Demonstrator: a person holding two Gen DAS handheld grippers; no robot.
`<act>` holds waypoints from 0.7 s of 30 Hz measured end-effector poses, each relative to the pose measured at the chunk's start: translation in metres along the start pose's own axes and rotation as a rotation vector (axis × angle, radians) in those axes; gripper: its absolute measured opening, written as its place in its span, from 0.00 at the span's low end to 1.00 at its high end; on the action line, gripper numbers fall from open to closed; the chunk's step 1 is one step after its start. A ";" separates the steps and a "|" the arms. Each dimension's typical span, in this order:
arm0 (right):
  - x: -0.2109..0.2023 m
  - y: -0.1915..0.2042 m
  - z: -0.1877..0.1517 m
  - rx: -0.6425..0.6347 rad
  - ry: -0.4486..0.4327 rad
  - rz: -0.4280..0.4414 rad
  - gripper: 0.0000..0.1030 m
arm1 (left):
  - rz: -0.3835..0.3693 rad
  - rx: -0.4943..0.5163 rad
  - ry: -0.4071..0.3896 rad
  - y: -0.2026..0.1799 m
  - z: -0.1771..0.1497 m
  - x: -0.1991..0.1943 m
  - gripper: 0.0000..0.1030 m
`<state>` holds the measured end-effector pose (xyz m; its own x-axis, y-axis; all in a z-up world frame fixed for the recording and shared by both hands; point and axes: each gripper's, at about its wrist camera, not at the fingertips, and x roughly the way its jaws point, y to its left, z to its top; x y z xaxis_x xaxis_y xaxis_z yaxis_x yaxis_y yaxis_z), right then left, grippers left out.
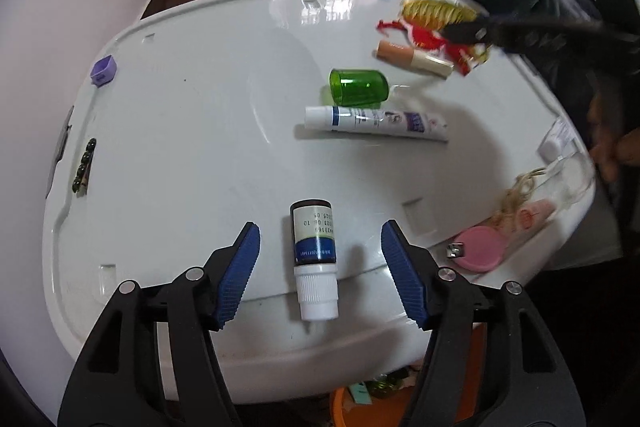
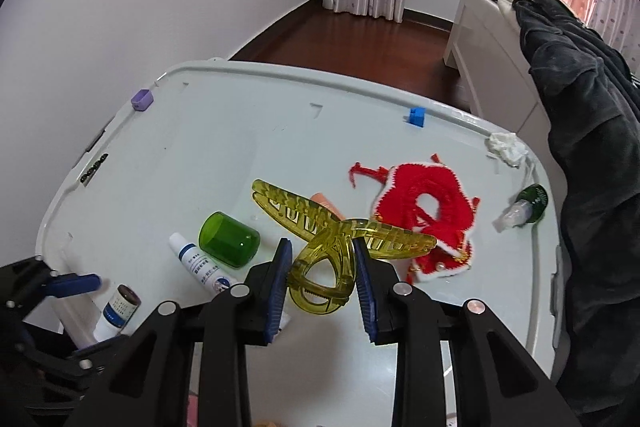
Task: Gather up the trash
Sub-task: 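Move both tools over the orange bucket and release the dropper bottle and clip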
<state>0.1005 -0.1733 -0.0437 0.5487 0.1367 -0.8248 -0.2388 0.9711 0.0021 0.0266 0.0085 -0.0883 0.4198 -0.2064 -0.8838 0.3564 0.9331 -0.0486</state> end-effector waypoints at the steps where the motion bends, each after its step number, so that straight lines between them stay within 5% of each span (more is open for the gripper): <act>1: -0.002 -0.003 0.000 0.007 -0.004 0.004 0.30 | 0.010 0.005 0.007 -0.001 0.000 0.004 0.23; 11: -0.016 -0.010 -0.005 0.018 -0.030 0.009 0.30 | -0.004 -0.028 -0.059 0.004 -0.003 -0.025 0.23; 17: -0.053 -0.003 -0.033 0.006 -0.060 0.037 0.30 | -0.086 -0.011 -0.072 -0.024 -0.044 -0.056 0.23; 21: -0.083 0.015 -0.070 -0.025 -0.067 0.076 0.30 | -0.146 0.021 -0.010 -0.050 -0.086 -0.060 0.23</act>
<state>-0.0041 -0.1836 -0.0149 0.5808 0.2232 -0.7829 -0.3008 0.9525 0.0484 -0.0880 0.0000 -0.0725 0.3703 -0.3422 -0.8636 0.4312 0.8868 -0.1665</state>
